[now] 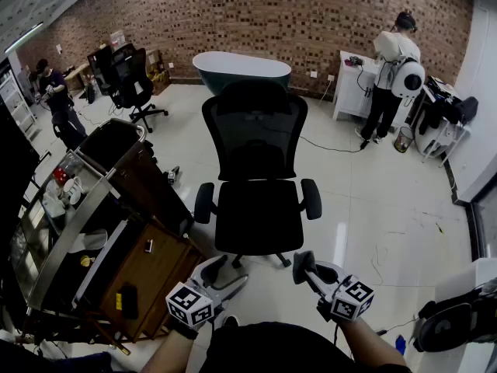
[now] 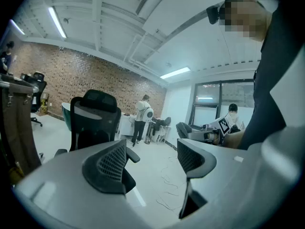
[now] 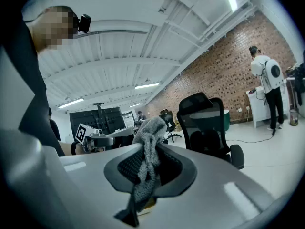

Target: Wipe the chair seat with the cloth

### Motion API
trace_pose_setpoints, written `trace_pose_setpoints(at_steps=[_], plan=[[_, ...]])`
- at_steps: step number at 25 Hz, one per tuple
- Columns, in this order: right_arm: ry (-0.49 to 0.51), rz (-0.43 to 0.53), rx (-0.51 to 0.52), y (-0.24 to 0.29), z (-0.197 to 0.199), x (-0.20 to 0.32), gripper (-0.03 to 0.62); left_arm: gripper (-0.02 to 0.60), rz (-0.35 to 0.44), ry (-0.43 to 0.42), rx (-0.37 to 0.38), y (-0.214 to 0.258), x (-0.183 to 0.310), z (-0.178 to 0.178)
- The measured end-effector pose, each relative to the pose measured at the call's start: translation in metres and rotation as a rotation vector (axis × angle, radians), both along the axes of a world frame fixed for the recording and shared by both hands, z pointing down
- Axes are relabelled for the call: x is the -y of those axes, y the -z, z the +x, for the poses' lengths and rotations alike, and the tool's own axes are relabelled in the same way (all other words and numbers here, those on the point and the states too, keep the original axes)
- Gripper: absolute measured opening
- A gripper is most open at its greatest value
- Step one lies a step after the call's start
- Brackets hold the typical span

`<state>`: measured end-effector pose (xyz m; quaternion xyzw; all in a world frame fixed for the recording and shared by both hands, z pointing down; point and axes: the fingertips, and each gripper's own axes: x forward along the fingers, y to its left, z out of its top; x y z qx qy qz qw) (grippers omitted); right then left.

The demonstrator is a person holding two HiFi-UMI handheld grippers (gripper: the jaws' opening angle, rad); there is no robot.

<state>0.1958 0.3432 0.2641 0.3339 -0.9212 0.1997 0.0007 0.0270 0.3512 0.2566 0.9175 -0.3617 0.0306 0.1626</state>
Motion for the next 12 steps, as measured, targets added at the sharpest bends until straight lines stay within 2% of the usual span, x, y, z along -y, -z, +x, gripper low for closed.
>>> trace_pose_setpoints(at_steps=[6,12], plan=[[0.009,0.004,0.004,-0.007,0.023,0.002,0.046,0.36,-0.005,0.006,0.006,-0.003,-0.003,0.021],[0.016,-0.002,0.012,-0.007,0.026,0.014,0.046,0.36,-0.029,0.015,0.014,-0.012,0.003,0.026]])
